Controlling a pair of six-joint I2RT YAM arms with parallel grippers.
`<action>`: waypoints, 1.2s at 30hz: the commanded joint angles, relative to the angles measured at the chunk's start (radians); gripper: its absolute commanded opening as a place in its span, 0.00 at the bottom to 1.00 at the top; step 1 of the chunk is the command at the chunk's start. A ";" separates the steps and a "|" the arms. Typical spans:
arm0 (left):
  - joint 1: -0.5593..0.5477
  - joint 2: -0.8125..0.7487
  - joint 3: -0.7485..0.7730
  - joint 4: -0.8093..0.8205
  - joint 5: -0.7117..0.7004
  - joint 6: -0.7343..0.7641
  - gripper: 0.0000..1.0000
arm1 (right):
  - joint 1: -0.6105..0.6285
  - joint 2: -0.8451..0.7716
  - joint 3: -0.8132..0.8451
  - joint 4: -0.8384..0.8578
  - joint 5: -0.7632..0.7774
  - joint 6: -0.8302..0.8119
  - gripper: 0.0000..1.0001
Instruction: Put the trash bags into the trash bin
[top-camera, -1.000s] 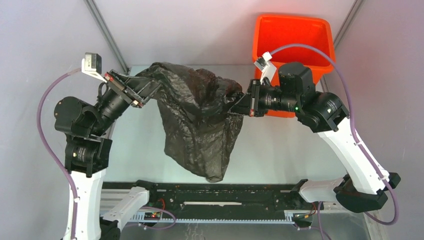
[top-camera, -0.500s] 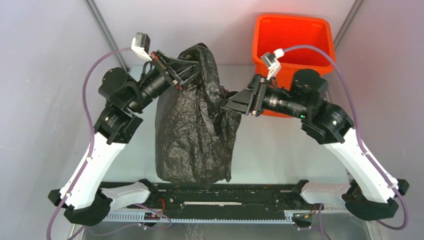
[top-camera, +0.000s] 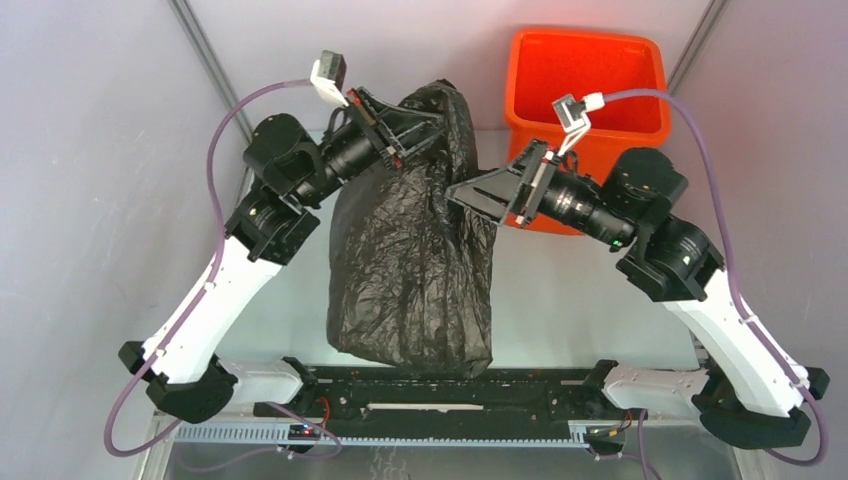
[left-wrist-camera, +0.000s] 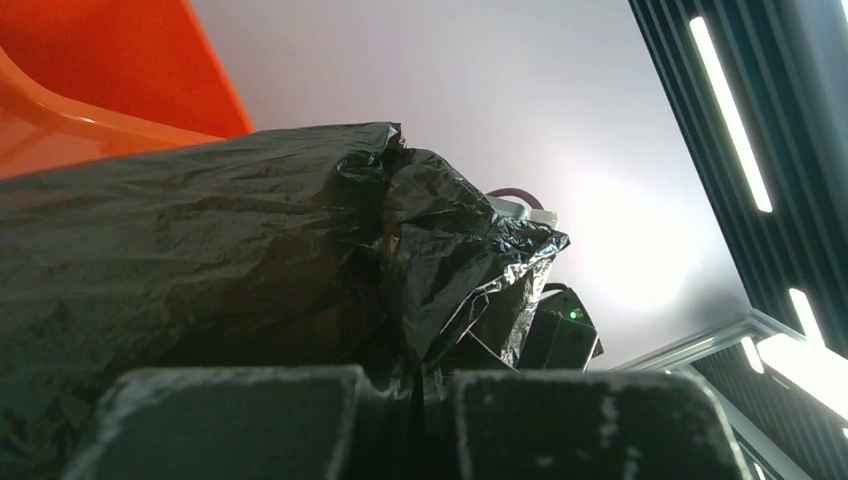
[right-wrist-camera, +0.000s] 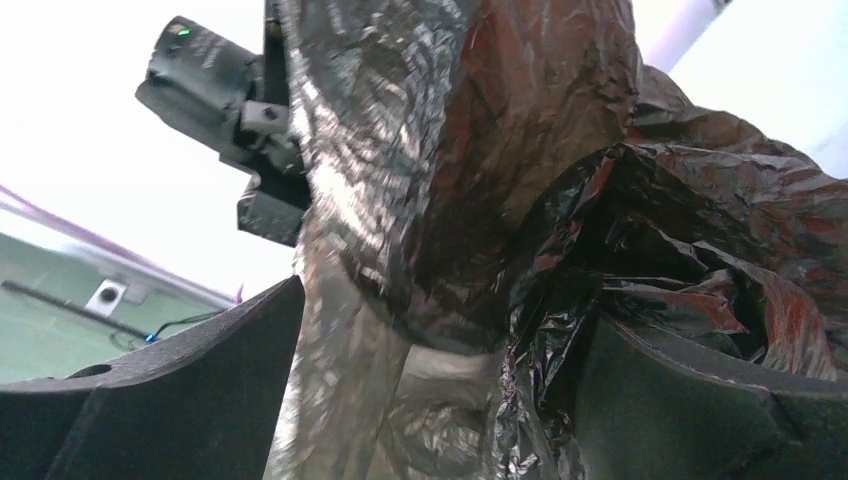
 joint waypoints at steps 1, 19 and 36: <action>-0.033 0.038 0.060 0.048 -0.024 -0.014 0.00 | 0.033 0.031 0.078 -0.092 0.181 -0.025 1.00; -0.122 0.161 0.190 0.013 -0.056 -0.002 0.05 | 0.126 0.063 0.088 -0.183 0.468 -0.160 0.51; -0.084 -0.395 -0.076 -0.299 -0.316 0.470 0.99 | -0.328 0.241 0.535 -0.052 0.070 -0.013 0.00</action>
